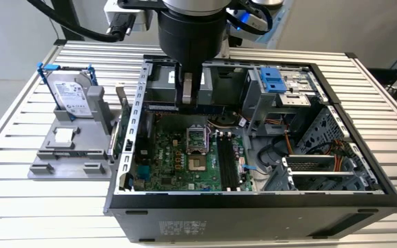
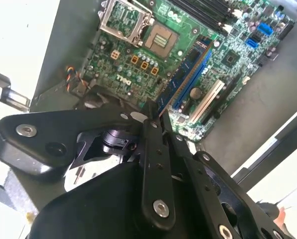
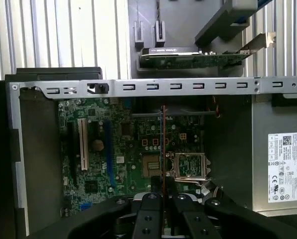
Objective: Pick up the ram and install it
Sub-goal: 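Pick up the ram and move it above insertion slot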
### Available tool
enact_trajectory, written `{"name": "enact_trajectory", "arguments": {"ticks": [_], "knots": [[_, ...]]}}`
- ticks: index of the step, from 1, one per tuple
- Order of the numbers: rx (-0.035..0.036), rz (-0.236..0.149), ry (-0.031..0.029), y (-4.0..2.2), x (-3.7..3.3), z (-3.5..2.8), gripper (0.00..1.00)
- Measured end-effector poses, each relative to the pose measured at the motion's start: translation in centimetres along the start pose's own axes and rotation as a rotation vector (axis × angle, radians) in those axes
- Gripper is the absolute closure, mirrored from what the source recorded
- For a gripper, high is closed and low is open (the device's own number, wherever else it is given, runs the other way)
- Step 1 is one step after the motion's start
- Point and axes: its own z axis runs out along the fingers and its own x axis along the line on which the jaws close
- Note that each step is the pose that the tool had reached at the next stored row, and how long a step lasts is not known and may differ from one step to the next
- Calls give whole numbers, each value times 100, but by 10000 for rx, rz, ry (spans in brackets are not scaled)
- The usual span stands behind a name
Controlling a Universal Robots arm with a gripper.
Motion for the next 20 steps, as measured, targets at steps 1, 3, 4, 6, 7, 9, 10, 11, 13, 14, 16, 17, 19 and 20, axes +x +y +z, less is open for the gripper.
{"name": "enact_trajectory", "arguments": {"ticks": [1, 3, 4, 6, 7, 9, 10, 11, 13, 14, 16, 17, 19, 20], "knots": [[0, 0, 0, -20, -1, 1, 100], [0, 0, 0, -57, -3, 4, 100], [0, 0, 0, -75, -4, 5, 100], [1, 0, -1, -107, -6, 8, 100], [0, 0, 0, -122, -7, 9, 100], [0, 0, 0, -148, -8, 10, 100], [0, 0, 0, -160, -9, 11, 100], [0, 0, 0, -172, -10, 12, 100], [0, 0, 0, -199, -11, 14, 100], [0, 0, 0, -213, -12, 14, 100], [0, 0, 0, -240, -13, 16, 100], [0, 0, 0, -254, -14, 17, 100], [0, 0, 1, -282, -16, 19, 100], [0, 0, 0, -296, -16, 20, 100]]}}
